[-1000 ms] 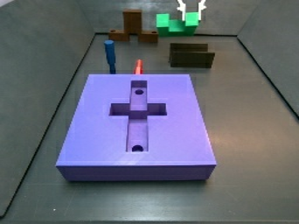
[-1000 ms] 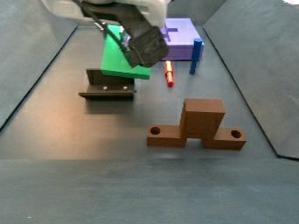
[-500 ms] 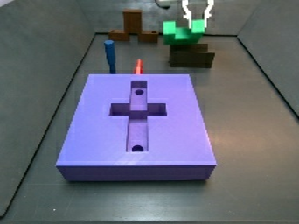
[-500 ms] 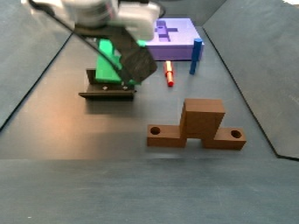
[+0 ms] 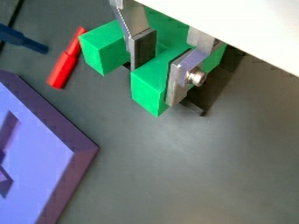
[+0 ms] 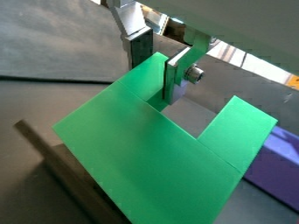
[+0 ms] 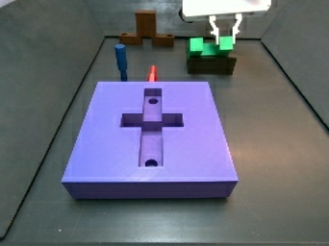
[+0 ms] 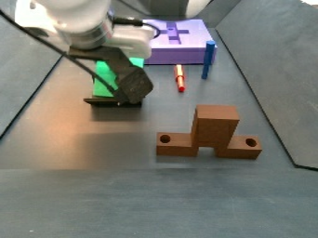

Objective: Pick up the green object. Move up. Place the green object on the fixture. Regrasp the green object. Move to above the board. Insert the green object.
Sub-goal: Place the green object on the fixture, then regrasp the green object.

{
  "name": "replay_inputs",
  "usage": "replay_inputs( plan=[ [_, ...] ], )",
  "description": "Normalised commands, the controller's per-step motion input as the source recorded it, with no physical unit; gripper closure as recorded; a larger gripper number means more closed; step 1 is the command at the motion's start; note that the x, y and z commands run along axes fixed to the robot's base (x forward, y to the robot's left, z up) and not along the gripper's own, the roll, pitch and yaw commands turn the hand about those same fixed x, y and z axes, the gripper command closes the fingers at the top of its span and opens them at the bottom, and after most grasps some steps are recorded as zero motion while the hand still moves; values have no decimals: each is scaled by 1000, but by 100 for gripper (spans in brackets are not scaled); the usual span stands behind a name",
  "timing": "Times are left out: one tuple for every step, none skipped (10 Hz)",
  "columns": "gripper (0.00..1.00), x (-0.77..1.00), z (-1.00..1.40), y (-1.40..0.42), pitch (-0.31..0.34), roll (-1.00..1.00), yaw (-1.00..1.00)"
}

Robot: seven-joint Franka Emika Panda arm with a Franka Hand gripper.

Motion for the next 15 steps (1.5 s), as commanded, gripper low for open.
replay_inputs(
  plan=[
    [100, 0, -534, 166, -20, 0, 46],
    [100, 0, -566, 129, -57, -3, 43],
    [100, 0, -383, 63, -23, 0, 0],
    [100, 0, 0, 0, 0, 0, 0],
    [0, 0, 0, 0, 0, 0, 0],
    [0, 349, -37, 351, -269, 120, 0],
    [0, 323, -40, 440, -269, 277, 3],
    [0, 197, -100, 337, -211, 366, 0],
    [0, -20, -146, 203, -60, 257, -106],
    [0, -306, 0, 171, 0, 200, -331],
    [0, -337, 74, 0, 111, 209, -434],
    [0, -249, 309, -114, 249, 286, -477],
    [0, -311, 440, -174, 326, 391, -546],
    [0, -426, 586, -214, 391, 657, -606],
    [0, -377, 611, -271, 369, 780, -614]
  ],
)
